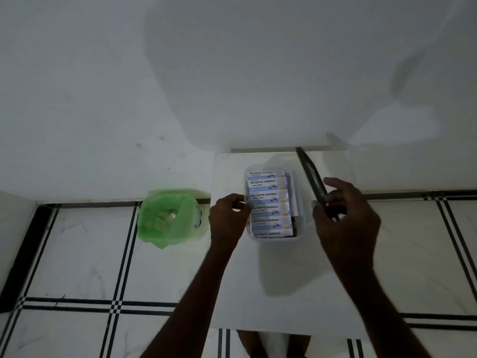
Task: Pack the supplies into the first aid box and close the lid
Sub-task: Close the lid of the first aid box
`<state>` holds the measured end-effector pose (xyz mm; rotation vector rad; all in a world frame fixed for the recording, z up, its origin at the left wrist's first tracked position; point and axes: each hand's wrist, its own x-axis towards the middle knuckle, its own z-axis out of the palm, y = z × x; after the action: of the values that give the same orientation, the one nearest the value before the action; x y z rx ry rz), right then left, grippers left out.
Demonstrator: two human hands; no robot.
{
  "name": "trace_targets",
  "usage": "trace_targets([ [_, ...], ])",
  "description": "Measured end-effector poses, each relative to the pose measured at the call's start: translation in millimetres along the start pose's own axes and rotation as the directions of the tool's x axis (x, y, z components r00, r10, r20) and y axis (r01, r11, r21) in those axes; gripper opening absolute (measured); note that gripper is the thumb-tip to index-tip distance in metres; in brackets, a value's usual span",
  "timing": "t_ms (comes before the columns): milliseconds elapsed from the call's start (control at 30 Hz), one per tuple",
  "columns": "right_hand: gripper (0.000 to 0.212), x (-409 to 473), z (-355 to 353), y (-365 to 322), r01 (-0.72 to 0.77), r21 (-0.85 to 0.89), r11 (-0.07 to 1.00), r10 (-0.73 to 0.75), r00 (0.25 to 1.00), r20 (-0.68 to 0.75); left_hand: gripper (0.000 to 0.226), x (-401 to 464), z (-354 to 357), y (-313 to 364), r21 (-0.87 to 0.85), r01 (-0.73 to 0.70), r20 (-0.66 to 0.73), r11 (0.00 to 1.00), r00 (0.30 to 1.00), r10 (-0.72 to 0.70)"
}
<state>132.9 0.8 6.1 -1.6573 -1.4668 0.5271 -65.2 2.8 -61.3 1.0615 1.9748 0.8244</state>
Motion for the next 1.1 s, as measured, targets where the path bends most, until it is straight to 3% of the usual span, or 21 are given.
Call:
trace_targets([
  [67, 0.037, -14, 23, -6, 0.095, -0.033, 0.995, -0.093, 0.994, 0.055, 0.021, -1, 1, 1, -0.13, 0.025, 0.039, 0.991, 0.999, -0.02],
  [267, 0.047, -54, 87, -7, 0.242, -0.208, 0.948, -0.179, 0.943, 0.282, 0.03, 9, -19, 3, -0.335, 0.128, 0.128, 0.933, 0.988, -0.09],
  [400, 0.038, -63, 100, 9, 0.347, -0.174, 0.922, -0.282, 0.907, 0.314, 0.026, 19, -22, 11, -0.301, 0.13, 0.192, 0.945, 0.979, -0.073],
  [467, 0.027, -58, 90, 12, 0.371, -0.097, 0.924, -0.34, 0.909, 0.24, 0.029, 21, -19, 16, -0.256, 0.089, 0.162, 0.963, 0.986, -0.048],
  [567, 0.024, -27, 64, 13, 0.251, -0.139, 0.958, -0.238, 0.965, 0.106, 0.032, 23, -13, 19, -0.175, 0.04, 0.105, 0.984, 0.994, -0.022],
  [667, 0.037, 8, 53, 32, 0.018, -0.33, 0.944, 0.018, 0.994, 0.105, 0.026, 24, -8, 20, -0.107, -0.007, 0.047, 0.994, 0.999, 0.012],
  [800, 0.028, 32, 52, 53, -0.177, -0.249, 0.952, 0.256, 0.907, 0.335, 0.023, 28, -8, 20, -0.109, -0.017, 0.03, 0.994, 0.999, 0.02],
  [1000, 0.023, 43, 40, 66, -0.478, -0.001, 0.878, 0.414, 0.758, 0.504, 0.029, 31, -6, 22, -0.109, 0.038, 0.079, 0.993, 0.996, -0.029],
  [1100, 0.022, 44, 40, 67, -0.535, 0.02, 0.845, 0.434, 0.706, 0.559, 0.024, 35, -5, 22, -0.118, 0.101, 0.099, 0.988, 0.991, -0.089],
])
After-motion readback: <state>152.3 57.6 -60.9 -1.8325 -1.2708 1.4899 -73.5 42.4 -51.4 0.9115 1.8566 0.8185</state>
